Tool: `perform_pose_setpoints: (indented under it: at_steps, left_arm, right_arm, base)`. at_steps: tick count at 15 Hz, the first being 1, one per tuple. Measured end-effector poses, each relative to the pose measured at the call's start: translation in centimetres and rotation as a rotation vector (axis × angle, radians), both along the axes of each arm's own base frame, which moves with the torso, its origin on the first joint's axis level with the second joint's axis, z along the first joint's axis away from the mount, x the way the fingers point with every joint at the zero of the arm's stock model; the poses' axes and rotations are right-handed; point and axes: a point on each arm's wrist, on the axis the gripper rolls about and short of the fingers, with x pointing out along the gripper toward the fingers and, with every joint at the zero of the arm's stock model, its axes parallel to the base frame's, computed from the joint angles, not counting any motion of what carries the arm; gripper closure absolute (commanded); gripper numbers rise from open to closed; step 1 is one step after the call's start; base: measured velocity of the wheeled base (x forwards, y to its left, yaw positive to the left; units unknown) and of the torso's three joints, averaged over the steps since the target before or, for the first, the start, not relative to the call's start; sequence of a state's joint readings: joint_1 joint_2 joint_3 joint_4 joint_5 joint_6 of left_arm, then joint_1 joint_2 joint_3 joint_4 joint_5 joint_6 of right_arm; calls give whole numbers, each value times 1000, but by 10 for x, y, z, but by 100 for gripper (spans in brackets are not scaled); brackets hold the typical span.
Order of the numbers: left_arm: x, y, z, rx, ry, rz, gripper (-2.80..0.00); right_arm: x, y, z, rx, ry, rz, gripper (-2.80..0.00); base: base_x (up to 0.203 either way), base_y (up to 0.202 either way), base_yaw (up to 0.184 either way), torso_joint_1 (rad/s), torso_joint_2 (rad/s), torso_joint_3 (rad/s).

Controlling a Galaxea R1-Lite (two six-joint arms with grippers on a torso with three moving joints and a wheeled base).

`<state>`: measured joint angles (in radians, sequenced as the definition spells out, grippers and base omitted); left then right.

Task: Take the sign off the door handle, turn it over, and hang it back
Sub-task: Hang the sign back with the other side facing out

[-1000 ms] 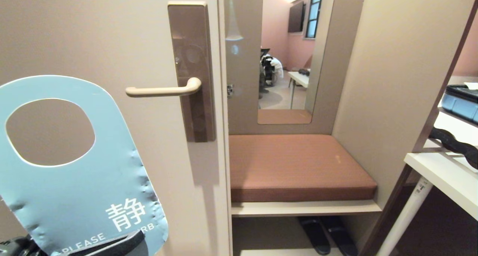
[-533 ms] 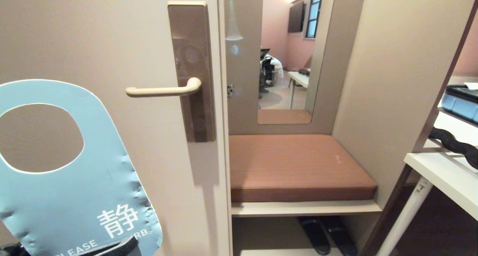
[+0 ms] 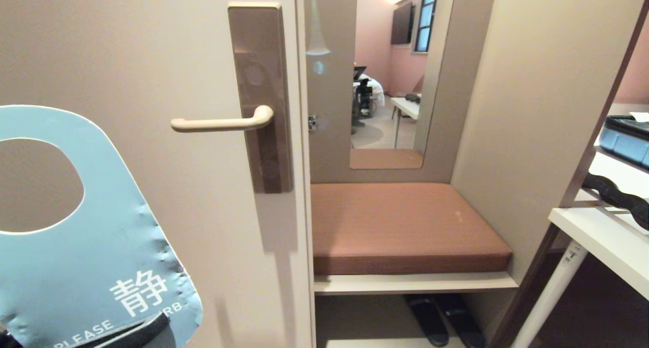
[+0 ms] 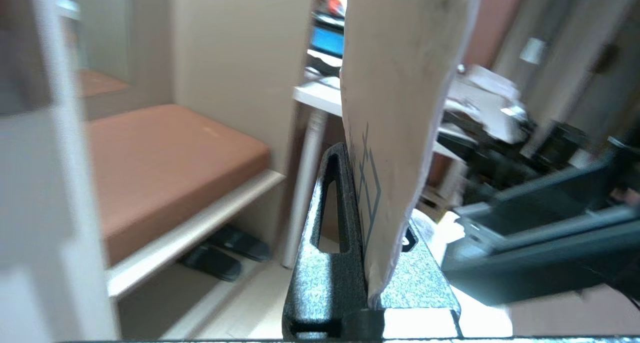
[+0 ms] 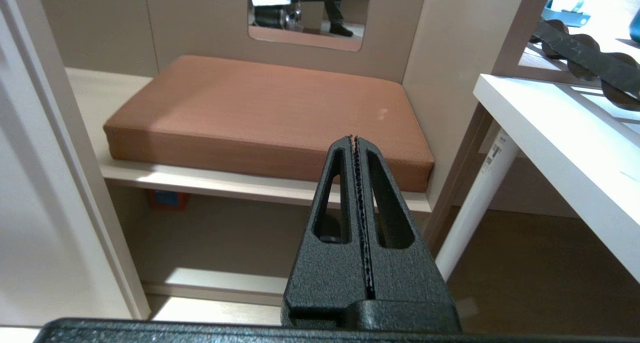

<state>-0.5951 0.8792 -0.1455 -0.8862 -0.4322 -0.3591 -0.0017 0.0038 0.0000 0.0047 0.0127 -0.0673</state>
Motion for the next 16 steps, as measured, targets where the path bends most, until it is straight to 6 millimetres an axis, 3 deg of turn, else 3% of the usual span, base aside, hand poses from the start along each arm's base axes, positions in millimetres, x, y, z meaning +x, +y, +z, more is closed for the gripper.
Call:
perform_pose_setpoints:
  at_steps: [8,16]
  left_arm:
    - [9,22,3,8,-45,284,0]
    - [19,48,-9,172,-23,615,0]
  right_arm:
    - [0,0,0,4,-3,-1,0]
    - [0,0,0,4,-3,-1,0]
  base:
    - [0,0,0,0,0,0]
    - [0,0,0,0,0,0]
